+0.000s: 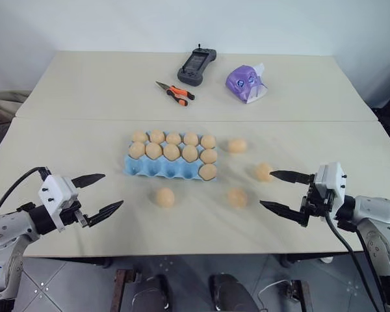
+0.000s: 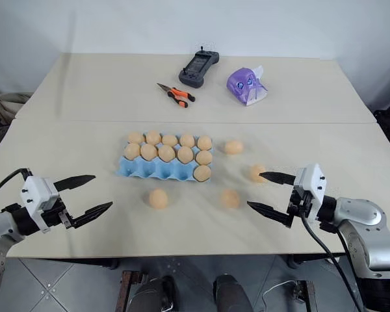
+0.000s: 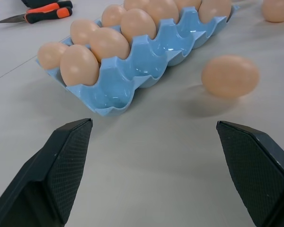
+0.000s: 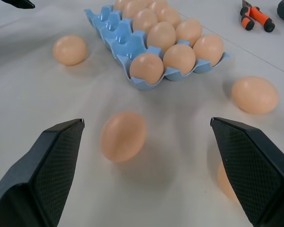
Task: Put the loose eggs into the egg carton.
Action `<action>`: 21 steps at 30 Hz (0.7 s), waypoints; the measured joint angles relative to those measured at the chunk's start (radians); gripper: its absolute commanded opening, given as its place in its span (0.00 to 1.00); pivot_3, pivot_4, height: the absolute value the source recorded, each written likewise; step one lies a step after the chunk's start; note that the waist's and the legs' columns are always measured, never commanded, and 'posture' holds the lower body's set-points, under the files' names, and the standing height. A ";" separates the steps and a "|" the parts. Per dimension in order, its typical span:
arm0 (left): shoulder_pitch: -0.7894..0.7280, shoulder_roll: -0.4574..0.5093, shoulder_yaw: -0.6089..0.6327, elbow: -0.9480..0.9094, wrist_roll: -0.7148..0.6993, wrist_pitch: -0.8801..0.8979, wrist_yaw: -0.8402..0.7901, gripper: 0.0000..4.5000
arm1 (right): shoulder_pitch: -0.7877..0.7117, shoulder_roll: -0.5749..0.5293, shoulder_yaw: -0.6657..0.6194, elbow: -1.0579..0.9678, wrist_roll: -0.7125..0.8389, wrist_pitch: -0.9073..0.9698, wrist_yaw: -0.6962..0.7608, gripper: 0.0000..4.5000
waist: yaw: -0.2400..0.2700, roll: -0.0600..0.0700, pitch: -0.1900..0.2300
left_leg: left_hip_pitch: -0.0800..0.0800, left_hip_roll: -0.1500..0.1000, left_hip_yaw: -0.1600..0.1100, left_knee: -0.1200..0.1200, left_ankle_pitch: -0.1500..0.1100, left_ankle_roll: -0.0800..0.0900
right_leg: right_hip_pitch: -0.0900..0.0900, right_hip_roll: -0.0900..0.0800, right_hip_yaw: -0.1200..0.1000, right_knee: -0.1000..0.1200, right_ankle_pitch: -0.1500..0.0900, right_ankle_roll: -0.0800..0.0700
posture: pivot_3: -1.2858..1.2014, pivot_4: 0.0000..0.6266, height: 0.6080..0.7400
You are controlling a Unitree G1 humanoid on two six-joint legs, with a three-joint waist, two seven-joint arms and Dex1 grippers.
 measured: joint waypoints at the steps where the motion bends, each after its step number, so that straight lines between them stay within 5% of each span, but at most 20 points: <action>1: 0.000 0.000 -0.006 0.000 0.003 0.000 0.003 0.99 | 0.001 0.000 0.000 0.002 0.000 -0.002 -0.002 1.00 | 0.002 0.000 0.000 | 0.000 0.000 0.000 0.000 0.000 0.000 | 0.000 0.000 0.000 0.000 0.000 0.000 | 0.52 0.24 1.00; 13: -0.072 -0.053 -0.193 -0.029 0.016 -0.013 -0.034 0.99 | 0.184 0.000 -0.241 0.076 -0.006 -0.026 -0.128 1.00 | 0.032 0.000 0.000 | 0.001 -0.003 -0.001 0.002 0.000 0.001 | 0.003 -0.001 -0.001 0.000 0.001 0.001 | 0.52 0.24 1.00; 21: -0.217 -0.090 -0.267 -0.024 -0.003 -0.035 -0.096 0.99 | 0.250 0.036 -0.265 0.114 -0.037 -0.066 -0.164 1.00 | 0.020 0.001 -0.001 | 0.002 -0.003 0.000 0.003 0.000 0.001 | 0.003 0.006 0.001 0.001 0.001 0.002 | 0.52 0.24 1.00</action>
